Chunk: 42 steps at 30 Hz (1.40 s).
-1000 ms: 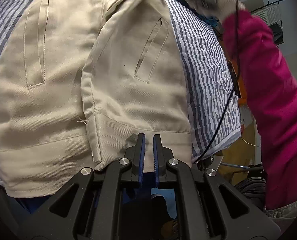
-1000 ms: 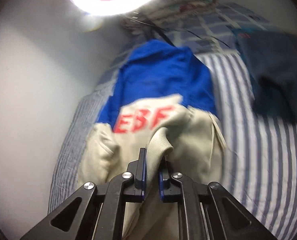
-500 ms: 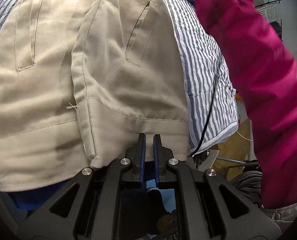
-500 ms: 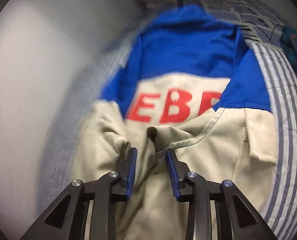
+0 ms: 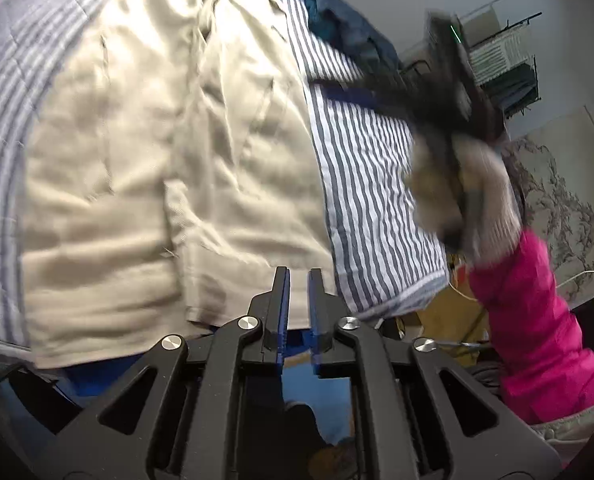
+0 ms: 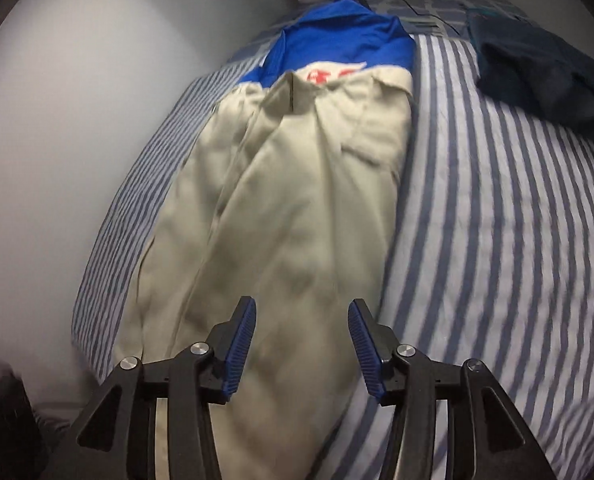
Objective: Fold large clothes
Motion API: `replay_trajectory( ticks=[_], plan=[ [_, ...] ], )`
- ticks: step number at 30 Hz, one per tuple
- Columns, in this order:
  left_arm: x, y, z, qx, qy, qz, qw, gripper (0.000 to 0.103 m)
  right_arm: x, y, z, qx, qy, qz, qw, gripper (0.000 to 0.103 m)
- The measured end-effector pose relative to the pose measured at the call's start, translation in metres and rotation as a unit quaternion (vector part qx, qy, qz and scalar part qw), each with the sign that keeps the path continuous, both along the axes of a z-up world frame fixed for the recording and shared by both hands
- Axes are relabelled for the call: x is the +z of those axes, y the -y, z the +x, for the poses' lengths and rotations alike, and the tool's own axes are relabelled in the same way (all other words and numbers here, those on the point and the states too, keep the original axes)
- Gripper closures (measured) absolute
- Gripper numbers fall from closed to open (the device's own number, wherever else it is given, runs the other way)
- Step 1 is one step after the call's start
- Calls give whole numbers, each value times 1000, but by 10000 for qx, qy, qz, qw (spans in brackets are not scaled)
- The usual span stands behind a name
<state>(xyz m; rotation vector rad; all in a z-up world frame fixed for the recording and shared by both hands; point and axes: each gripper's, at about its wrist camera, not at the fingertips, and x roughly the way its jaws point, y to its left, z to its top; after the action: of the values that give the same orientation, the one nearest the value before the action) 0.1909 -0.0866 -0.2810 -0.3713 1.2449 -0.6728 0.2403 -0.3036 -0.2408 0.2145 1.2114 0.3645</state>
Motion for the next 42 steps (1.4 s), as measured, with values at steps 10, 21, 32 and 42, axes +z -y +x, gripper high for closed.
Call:
replay_trajectory(
  ticks=[10, 21, 32, 42],
  plan=[
    [-31, -52, 21, 973, -291, 172, 9947, 65, -9, -6, -122, -265, -447, 179, 9985, 31],
    [-64, -26, 21, 796, -341, 169, 9961, 88, -58, -19, -158, -277, -1169, 794, 9896, 46],
    [-61, -3, -4, 380, -223, 94, 9990, 97, -22, 2, -178, -117, -604, 823, 9947, 97],
    [-31, -26, -27, 68, 282, 281, 9992, 92, -1, -16, -190, 596, -8, -562, 9966, 71]
  ],
)
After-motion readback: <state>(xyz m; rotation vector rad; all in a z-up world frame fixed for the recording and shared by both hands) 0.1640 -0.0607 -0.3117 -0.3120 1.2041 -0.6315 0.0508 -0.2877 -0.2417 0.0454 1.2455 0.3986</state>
